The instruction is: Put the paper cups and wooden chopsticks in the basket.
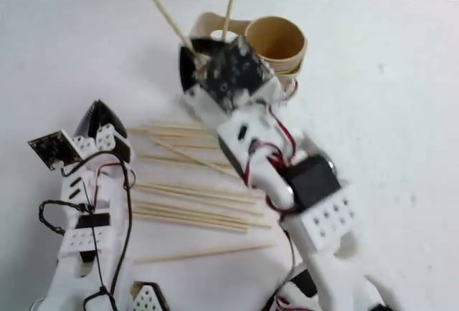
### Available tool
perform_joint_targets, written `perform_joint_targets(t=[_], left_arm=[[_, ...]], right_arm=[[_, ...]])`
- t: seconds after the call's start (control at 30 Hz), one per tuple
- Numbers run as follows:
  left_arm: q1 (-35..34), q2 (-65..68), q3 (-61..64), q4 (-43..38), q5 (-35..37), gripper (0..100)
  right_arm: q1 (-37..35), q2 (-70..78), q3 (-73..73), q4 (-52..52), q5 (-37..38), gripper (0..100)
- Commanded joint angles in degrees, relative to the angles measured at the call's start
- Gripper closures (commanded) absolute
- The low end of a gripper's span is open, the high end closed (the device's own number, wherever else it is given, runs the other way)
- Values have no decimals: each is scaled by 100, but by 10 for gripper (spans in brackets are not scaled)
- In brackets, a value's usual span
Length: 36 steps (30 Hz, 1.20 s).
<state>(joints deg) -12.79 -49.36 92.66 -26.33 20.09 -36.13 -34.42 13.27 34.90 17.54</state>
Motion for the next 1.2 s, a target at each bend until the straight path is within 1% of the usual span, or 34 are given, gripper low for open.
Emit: perform_joint_targets(t=[0.0, 0.17, 0.3, 0.37, 0.53, 0.63, 0.93, 1.17], left_arm=[[66, -110, -35, -123, 18, 954], [66, -101, -35, -123, 18, 954], [75, -101, -35, -123, 18, 954], [75, -110, -35, -123, 18, 954], [75, -110, -35, -123, 18, 954], [75, -110, -35, -123, 18, 954], [66, -110, -35, -123, 18, 954], [66, -110, -35, -123, 18, 954]], right_arm=[[84, 646, -791, -813, -580, 982], [690, 1147, -844, -1253, -1310, 981], [1191, 1015, -677, -1877, -1705, 981], [1314, 927, -527, -2132, -1864, 981], [1305, 989, 53, -3178, -2004, 981], [1165, 1200, 97, -3415, -1969, 981], [1209, 2044, -396, -3415, -1960, 981], [1209, 2062, -422, -3371, -1960, 974]])
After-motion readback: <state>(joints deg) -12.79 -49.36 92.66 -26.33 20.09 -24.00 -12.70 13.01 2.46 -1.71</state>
